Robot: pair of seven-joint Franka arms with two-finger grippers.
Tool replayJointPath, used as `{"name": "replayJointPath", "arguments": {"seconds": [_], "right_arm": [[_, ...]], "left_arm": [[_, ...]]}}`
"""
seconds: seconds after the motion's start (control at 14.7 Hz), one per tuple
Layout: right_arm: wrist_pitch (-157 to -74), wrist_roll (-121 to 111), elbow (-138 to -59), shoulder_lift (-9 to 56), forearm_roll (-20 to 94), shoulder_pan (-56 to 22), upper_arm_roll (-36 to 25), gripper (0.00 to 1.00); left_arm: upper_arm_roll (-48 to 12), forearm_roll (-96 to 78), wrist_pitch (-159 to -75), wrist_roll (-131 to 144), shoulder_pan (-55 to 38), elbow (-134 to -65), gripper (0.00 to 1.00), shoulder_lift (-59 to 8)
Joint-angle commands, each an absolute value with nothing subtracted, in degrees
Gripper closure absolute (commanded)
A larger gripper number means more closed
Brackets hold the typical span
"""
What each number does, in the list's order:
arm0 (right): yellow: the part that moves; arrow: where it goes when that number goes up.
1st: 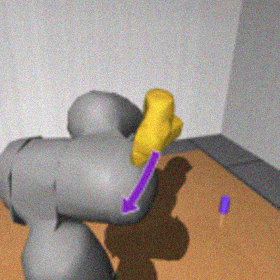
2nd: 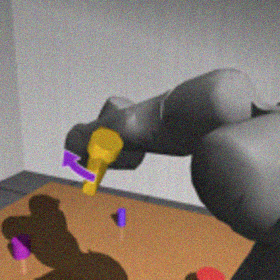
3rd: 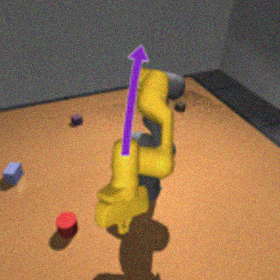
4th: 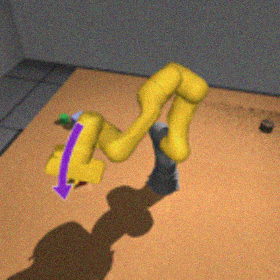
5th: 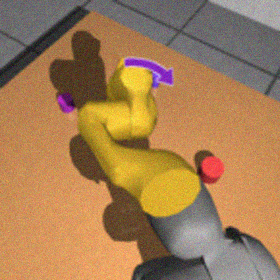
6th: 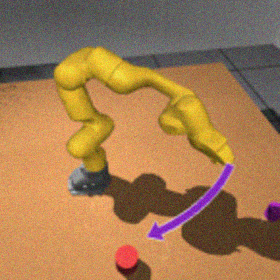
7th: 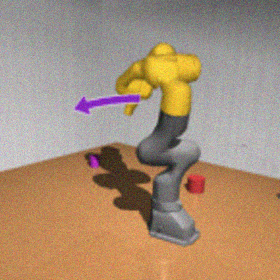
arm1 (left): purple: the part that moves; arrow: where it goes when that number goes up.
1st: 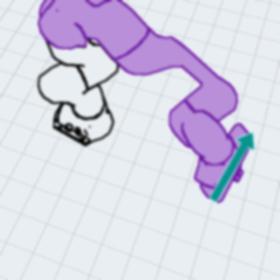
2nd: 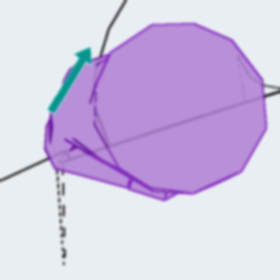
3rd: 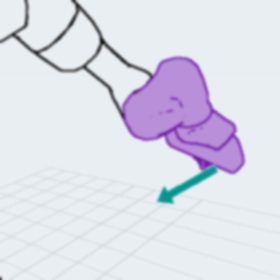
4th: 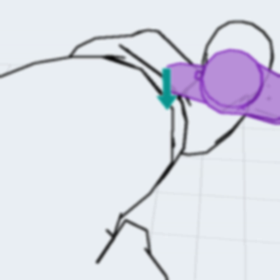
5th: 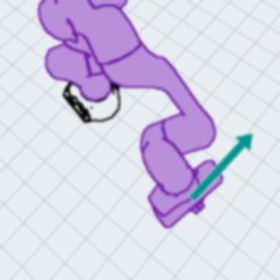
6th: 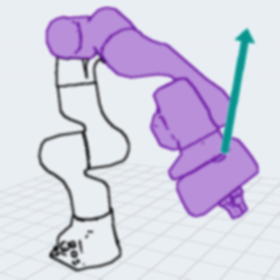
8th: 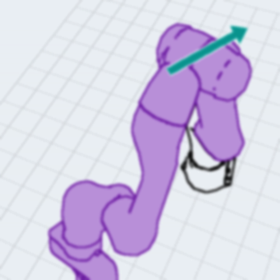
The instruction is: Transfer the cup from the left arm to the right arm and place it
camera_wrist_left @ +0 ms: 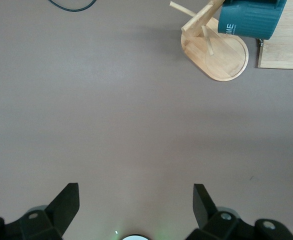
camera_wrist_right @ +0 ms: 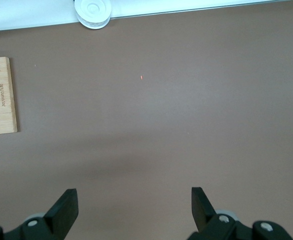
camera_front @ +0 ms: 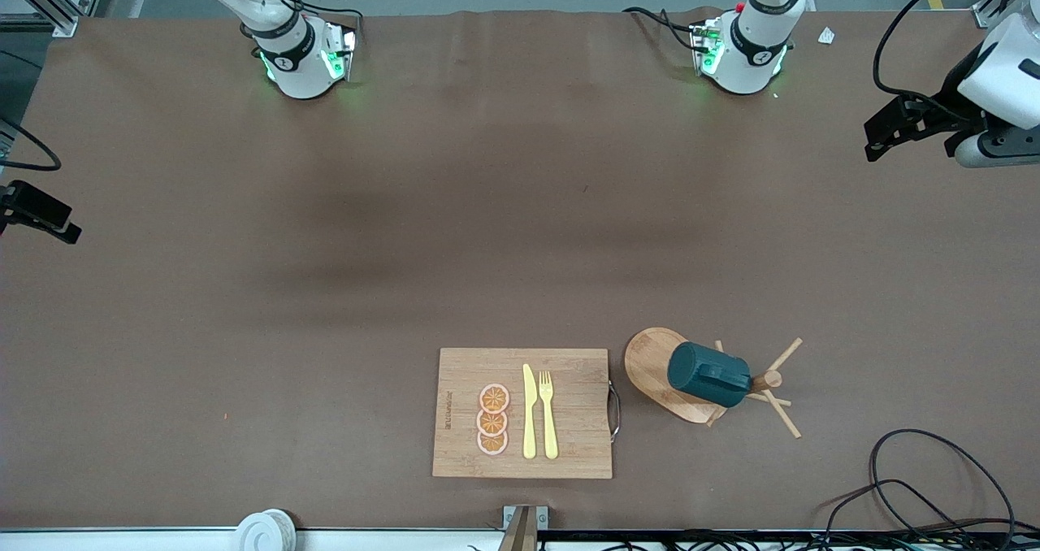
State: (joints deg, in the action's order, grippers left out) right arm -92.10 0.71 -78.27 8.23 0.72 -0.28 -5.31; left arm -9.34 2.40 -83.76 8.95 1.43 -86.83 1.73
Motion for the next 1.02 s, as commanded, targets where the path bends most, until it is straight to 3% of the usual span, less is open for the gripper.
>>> {"name": "replayJointPath", "arguments": {"seconds": [0.0,0.41,0.95], "right_arm": [[-92.1,0.8,-78.3,7.8,1.0,1.0,-4.3,0.00],[-92.1,0.7,-78.3,7.8,0.9,0.8,-4.3,0.00],[-92.1,0.8,-78.3,7.8,1.0,0.7,-4.3,0.00]], "left_arm": [[-9.8,2.5,-83.5,7.9,1.8,-87.0,0.00,2.2],[-8.6,-3.6,-85.9,9.1,2.5,-83.8,0.00,-2.7],[-9.4,-5.4,-106.9,49.0,1.6,-83.8,0.00,-13.8]]}}
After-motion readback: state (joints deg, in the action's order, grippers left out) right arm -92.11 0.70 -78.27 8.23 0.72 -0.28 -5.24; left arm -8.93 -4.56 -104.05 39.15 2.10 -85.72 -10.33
